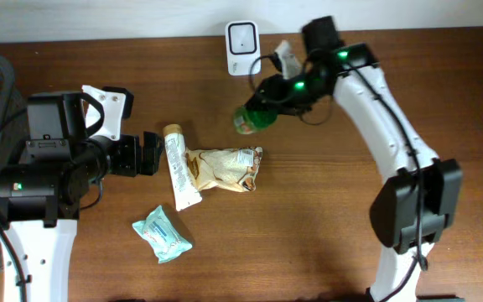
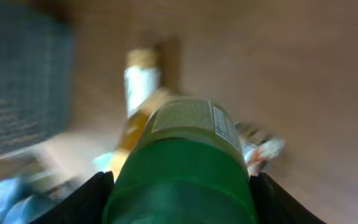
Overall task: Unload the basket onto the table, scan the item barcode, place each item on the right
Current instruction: 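Carry the green-capped jar to the scanner with the right gripper, then move the jar right and set it down near the Kleenex pack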
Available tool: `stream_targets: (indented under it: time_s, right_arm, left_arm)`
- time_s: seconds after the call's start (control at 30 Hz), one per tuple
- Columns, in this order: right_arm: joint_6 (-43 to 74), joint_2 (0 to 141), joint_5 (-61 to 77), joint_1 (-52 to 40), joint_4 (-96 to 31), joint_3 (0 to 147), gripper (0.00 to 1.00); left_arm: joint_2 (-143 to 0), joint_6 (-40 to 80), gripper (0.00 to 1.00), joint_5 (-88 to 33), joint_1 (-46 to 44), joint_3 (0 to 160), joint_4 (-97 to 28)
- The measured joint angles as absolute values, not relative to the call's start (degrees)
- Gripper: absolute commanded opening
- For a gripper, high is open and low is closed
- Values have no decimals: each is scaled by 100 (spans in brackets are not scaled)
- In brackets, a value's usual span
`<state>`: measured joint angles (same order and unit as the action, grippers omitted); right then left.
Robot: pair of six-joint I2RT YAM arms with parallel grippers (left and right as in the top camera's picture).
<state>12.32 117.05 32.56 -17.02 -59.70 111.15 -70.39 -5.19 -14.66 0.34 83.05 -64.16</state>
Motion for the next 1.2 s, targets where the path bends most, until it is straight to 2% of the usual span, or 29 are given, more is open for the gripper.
stream_targets:
  time_s: [0.1,0.23,0.33,0.37,0.47,0.57,0.7,0.9,1.07,1.2]
  right_arm:
    - [1345,11703,1028,-2224,-5586,12180,52]
    - [242,11786,-1201,-2611,-3402,12370,45]
    - [-1470,12801,-1712,-2707,-1684,12449,45]
    - [-1688,12999,-1719,-2707,-1603,12446,45]
    - [-3179,13795,-1817,-2705,-211,12372,45]
    - [-4388,14103,-1798,-2705,351,12366,45]
    - [-5352,14407,-1800,-2661,379,12363,45]
    - [-5572,14451,-1798,-2602,377,12363,44]
    - [-5465,14451,-1798,-2602,336,12363,44]
    - [-4523,13773,-1706,-2602,-419,12317,44]
  left_arm:
    - [-7039,-519,99,-1463,34,8305,-6420]
    - [-7039,-519,99,-1463,34,8305,-6418]
    - [-7037,-519,99,-1468,34,8305,-6423]
    - [-7039,-519,99,-1466,34,8305,-6423]
    - [-7039,-519,99,-1463,34,8305,-6418]
    - [-7039,-517,99,-1466,34,8305,-6420]
    - [-7039,-519,99,-1463,34,8305,-6420]
    - [-7039,-519,99,-1463,34,8305,-6420]
    - [-7039,-517,99,-1463,34,8305,-6420]
    - [-7039,-519,99,-1463,34,8305,-6412]
